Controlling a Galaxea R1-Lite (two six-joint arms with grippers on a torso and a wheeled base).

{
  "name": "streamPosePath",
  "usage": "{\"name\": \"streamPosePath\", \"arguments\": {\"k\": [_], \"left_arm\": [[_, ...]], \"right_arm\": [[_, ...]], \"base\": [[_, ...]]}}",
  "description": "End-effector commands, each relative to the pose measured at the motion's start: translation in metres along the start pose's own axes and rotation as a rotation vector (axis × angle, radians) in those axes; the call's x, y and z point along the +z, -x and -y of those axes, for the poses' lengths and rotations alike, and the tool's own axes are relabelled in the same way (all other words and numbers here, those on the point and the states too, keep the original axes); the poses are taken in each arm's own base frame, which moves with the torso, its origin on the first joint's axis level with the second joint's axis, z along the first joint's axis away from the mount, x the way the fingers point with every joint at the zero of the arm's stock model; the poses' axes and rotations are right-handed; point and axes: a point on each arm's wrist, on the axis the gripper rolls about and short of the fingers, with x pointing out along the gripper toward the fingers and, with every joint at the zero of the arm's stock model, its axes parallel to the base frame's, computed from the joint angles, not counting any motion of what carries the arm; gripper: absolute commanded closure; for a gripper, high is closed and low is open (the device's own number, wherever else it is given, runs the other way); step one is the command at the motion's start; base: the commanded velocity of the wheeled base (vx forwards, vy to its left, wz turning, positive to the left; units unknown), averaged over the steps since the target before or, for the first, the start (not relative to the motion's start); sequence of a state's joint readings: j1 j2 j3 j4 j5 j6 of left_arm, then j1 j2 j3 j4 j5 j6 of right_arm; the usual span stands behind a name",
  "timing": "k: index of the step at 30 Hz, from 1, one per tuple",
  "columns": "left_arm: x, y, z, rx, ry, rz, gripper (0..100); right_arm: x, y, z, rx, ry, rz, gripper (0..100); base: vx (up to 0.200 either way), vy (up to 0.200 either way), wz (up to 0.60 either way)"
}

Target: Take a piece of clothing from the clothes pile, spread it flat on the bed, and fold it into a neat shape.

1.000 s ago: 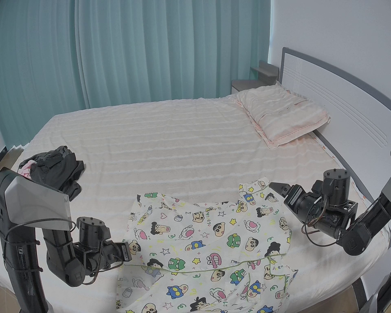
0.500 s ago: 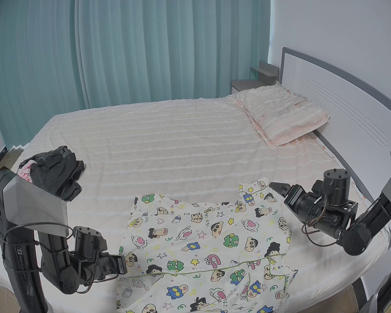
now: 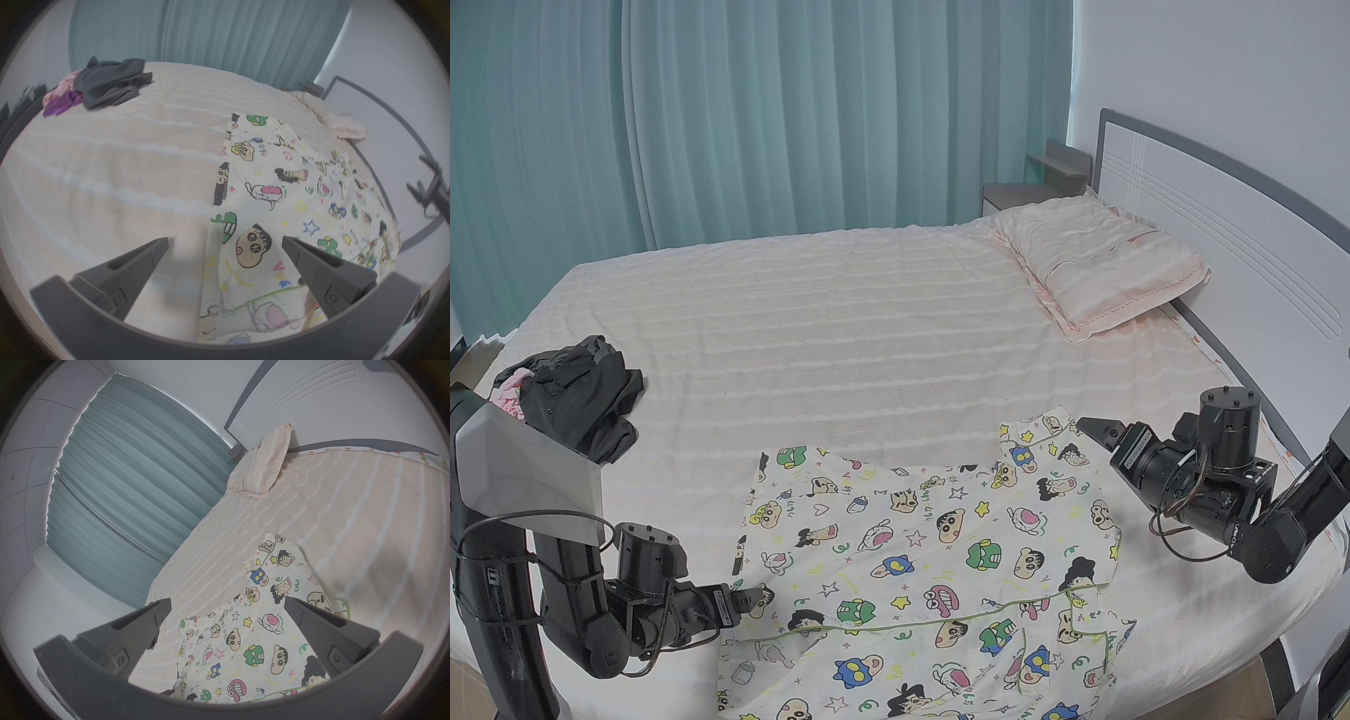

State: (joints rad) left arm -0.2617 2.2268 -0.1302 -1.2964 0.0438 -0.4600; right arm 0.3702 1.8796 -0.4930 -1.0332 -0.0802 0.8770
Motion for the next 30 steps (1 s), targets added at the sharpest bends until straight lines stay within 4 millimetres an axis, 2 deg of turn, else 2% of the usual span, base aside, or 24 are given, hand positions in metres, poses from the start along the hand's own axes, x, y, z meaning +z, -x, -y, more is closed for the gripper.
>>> {"name": "streamPosePath", "arguments": {"k": [1,4,6,8,9,11,14,19,25,30], "left_arm": [[0.018,0.023,0.008,-0.066,0.15,0.103,0],[0.031,0.033,0.014,-0.12,0.264,0.169,0],[0.045,0.03,0.02,-0.153,0.332,0.225,0],[0.047,0.029,0.021,-0.157,0.337,0.232,0],[0.064,0.021,0.025,-0.159,0.368,0.304,0],[0.08,0.003,0.031,-0.152,0.382,0.36,0],[0.09,-0.017,0.036,-0.15,0.383,0.378,0],[0.099,-0.046,0.042,-0.154,0.37,0.306,0],[0.103,-0.056,0.046,-0.236,0.289,0.163,0],[0.104,-0.076,0.038,-0.196,0.16,0.161,0]], "right_arm": [[0.02,-0.005,0.024,-0.038,-0.019,-0.002,0],[0.02,-0.016,0.042,-0.075,-0.027,-0.035,0],[0.014,-0.026,0.053,-0.104,-0.012,-0.054,0],[0.014,-0.026,0.053,-0.107,-0.009,-0.056,0],[0.012,-0.03,0.056,-0.106,0.005,-0.054,0],[0.012,-0.03,0.055,-0.099,0.007,-0.05,0],[0.013,-0.028,0.054,-0.096,0.008,-0.047,0],[0.011,-0.027,0.052,-0.088,0.012,-0.051,0],[0.01,-0.025,0.051,-0.085,0.013,-0.055,0],[0.007,-0.025,0.049,-0.081,0.017,-0.064,0]], "base": [[0.0,0.0,0.0],[0.0,0.0,0.0],[0.0,0.0,0.0],[0.0,0.0,0.0],[0.0,0.0,0.0],[0.0,0.0,0.0],[0.0,0.0,0.0],[0.0,0.0,0.0],[0.0,0.0,0.0],[0.0,0.0,0.0]]}}
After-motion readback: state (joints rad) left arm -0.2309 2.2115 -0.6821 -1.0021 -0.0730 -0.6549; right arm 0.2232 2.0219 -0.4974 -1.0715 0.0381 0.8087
